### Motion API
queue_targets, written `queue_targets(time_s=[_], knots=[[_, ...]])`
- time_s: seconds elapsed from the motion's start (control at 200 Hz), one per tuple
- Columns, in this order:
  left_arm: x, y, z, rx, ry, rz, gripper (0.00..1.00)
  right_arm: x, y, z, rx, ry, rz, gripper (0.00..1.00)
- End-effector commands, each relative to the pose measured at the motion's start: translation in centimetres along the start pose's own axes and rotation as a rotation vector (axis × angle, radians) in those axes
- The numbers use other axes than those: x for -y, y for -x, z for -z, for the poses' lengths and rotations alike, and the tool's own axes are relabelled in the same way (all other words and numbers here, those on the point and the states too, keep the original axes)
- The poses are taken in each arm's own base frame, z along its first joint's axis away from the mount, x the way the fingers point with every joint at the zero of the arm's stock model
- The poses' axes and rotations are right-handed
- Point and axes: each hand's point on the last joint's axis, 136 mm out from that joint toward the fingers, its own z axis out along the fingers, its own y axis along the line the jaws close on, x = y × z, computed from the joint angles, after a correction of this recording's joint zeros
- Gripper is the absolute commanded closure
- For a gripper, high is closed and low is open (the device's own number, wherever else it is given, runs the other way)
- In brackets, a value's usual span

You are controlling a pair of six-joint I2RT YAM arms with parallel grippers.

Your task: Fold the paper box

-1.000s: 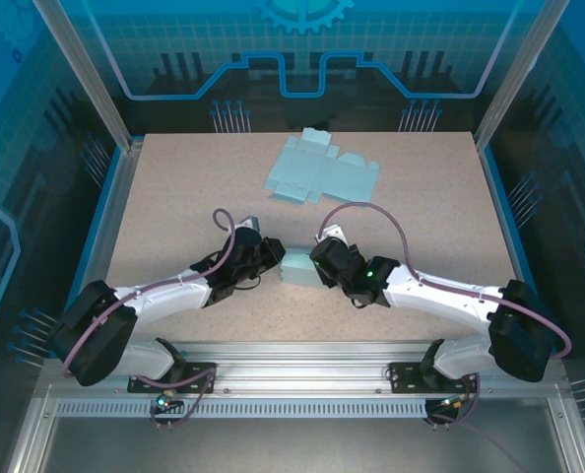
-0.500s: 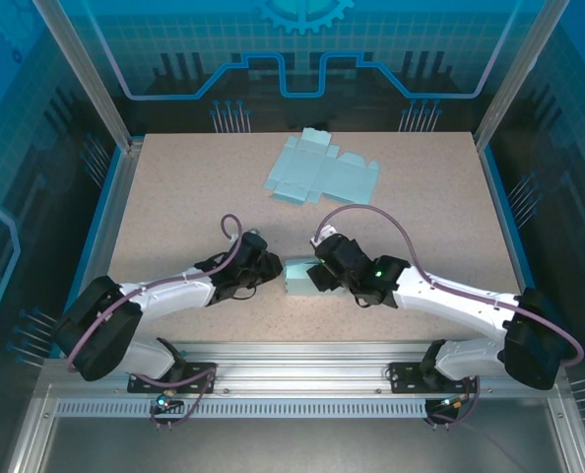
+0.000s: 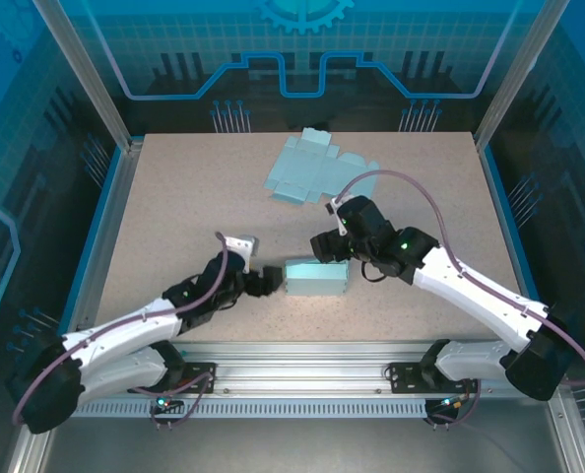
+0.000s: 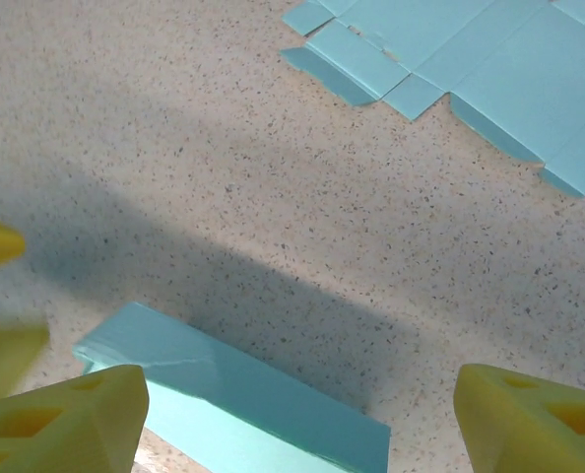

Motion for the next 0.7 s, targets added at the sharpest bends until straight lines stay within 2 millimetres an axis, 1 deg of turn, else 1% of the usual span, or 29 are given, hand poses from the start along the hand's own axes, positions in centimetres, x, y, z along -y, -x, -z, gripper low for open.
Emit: queue_targets(time_s=[0.0,0.085,0.16,0.25,0.295,0.335,0.405,0.44,0.49,0.545,0.59,0.695], knots=[[2.9,2.1,1.1,0.184,-0.102,-0.341,0.01,0.3,-2.0,-0.4,-0.129,0.018,-0.113,0.18],[5.2,2.8,1.6,0.266,-0.172,-0.513,0.01,0.7,-2.1,-0.7,-0.149,0.026,-0.164,0.18],[6.8,2.6,1.3,0.284,-0.218,-0.688,0.01,1.0,-2.3,-0.9,-0.16,0.045,-0.203,0.18],[8.5,1.7,0.0,0.237,-0.244,-0.893,0.01,1.3,-2.6,-1.2,-0.17,0.061,-0.242,0.18],[8.8,1.3,-1.1,0.209,-0.23,-0.982,0.01,1.5,-2.8,-1.3,-0.174,0.067,-0.259,0.18],[8.9,1.4,-1.9,0.199,-0.214,-1.029,0.01,1.6,-2.9,-1.4,-0.176,0.071,-0.27,0.19],[9.0,2.0,-3.1,0.22,-0.179,-1.079,0.01,1.7,-3.2,-1.5,-0.181,0.082,-0.292,0.2],[9.0,2.6,-3.5,0.249,-0.152,-1.084,0.01,1.9,-3.4,-1.6,-0.186,0.082,-0.3,0.21],[8.7,3.5,-4.1,0.283,-0.129,-1.074,0.01,2.2,-3.8,-1.9,-0.196,0.075,-0.311,0.21],[8.4,4.0,-4.8,0.279,-0.123,-1.051,0.01,2.4,-4.2,-2.2,-0.209,0.073,-0.326,0.22],[8.1,4.2,-5.3,0.26,-0.127,-1.03,0.01,2.5,-4.5,-2.5,-0.219,0.074,-0.338,0.23],[8.0,3.9,-6.1,0.222,-0.16,-1.003,0.01,2.8,-5.4,-3.1,-0.238,0.073,-0.364,0.24]])
